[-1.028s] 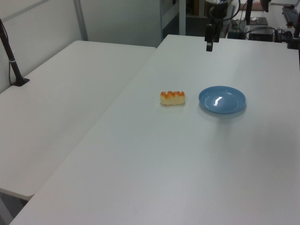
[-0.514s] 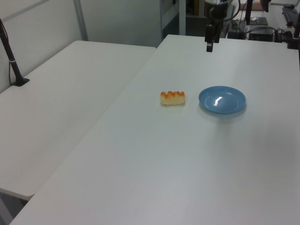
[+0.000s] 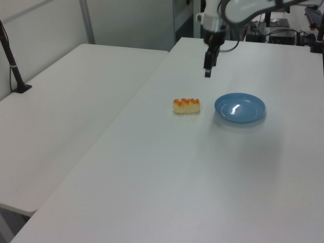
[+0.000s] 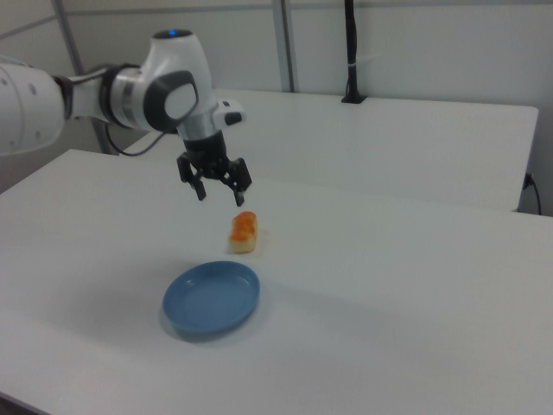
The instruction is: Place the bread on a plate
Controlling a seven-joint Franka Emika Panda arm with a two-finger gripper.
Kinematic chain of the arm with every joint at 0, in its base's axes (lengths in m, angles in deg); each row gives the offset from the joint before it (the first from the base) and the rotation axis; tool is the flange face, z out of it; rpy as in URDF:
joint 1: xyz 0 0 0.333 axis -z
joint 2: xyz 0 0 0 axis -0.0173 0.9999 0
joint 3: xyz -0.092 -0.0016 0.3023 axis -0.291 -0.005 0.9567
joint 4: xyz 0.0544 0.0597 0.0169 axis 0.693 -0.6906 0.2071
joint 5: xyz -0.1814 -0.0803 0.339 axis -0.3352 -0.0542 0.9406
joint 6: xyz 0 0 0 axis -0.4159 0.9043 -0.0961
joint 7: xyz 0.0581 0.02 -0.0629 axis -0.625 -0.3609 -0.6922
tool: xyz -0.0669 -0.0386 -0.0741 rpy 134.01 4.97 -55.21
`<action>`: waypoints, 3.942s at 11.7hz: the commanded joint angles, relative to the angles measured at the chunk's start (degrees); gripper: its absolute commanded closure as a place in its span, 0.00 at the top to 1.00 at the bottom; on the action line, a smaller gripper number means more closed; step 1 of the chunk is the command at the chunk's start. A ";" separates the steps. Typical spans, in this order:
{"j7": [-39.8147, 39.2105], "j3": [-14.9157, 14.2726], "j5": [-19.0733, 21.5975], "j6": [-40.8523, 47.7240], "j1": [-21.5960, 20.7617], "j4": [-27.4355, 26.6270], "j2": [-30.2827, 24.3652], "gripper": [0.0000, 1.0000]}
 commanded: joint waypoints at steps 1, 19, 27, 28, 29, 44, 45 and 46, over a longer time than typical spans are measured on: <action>-1.44 -0.95 -0.94 -7.39 -0.76 6.69 10.75 1.00; 0.76 -1.13 -0.94 -15.51 -2.70 6.71 14.31 0.16; -15.06 -2.80 -0.67 -3.29 -0.41 -19.65 -11.19 0.23; -14.97 -2.89 -0.93 -3.46 0.11 -20.37 -11.20 0.24; -14.97 -2.89 -1.11 -3.72 0.81 -21.07 -11.11 0.25; -10.95 -2.71 -3.58 4.32 1.09 -13.85 -10.15 1.00; -5.45 -2.36 -2.62 5.67 0.91 -9.52 -10.06 1.00; -0.69 -2.10 -2.52 5.77 0.65 -6.52 -9.97 1.00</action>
